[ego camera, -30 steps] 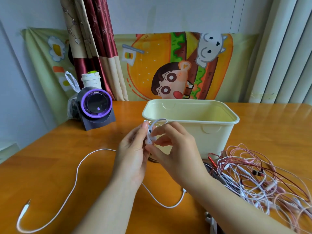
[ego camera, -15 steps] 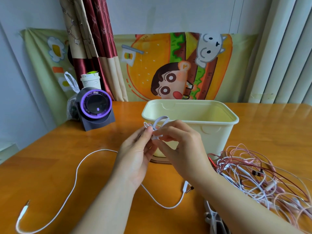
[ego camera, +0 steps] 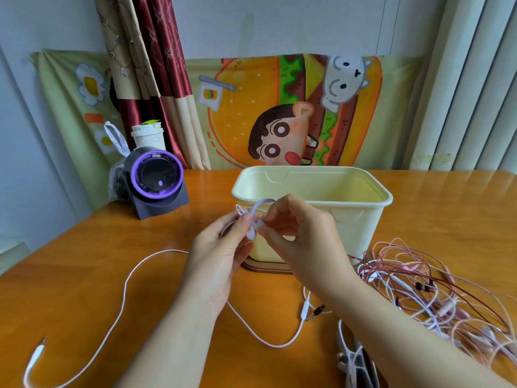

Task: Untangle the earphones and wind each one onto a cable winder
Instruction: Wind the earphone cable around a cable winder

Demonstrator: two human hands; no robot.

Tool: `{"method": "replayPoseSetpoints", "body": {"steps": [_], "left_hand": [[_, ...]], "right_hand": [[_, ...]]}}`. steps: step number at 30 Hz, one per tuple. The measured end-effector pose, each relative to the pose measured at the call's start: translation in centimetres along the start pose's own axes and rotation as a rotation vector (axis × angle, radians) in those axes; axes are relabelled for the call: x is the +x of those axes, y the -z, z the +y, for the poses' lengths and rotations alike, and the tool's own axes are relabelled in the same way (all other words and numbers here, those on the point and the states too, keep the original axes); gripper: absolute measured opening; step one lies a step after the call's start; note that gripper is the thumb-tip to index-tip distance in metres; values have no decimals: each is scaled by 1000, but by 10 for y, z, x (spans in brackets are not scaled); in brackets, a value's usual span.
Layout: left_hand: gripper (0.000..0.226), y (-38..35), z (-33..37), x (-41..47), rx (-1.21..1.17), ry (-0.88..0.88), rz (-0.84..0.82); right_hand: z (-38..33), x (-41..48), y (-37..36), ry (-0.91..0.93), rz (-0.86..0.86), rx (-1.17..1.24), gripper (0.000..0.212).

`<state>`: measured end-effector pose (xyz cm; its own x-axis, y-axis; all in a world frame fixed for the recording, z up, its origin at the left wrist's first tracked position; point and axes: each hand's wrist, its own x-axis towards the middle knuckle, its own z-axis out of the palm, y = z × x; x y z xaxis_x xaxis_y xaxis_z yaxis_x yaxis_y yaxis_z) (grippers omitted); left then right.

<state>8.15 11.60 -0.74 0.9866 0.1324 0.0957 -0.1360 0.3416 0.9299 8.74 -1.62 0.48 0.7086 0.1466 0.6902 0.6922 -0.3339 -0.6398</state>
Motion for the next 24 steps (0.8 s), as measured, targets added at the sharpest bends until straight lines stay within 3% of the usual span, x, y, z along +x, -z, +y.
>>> {"method": "replayPoseSetpoints", "body": {"steps": [10, 15, 20, 24], "left_hand": [[35, 0, 1, -1, 176, -99, -7], [21, 3, 7, -2, 323, -175, -47], [25, 2, 19, -10, 474, -132, -403], [34, -1, 22, -15, 474, -62, -529]], "right_hand": [[7, -1, -1, 59, 14, -124, 10], [-3, 8, 15, 5, -132, -192, 10], [-23, 23, 48, -6, -57, -151, 12], [-21, 21, 45, -136, -337, -8, 38]]}}
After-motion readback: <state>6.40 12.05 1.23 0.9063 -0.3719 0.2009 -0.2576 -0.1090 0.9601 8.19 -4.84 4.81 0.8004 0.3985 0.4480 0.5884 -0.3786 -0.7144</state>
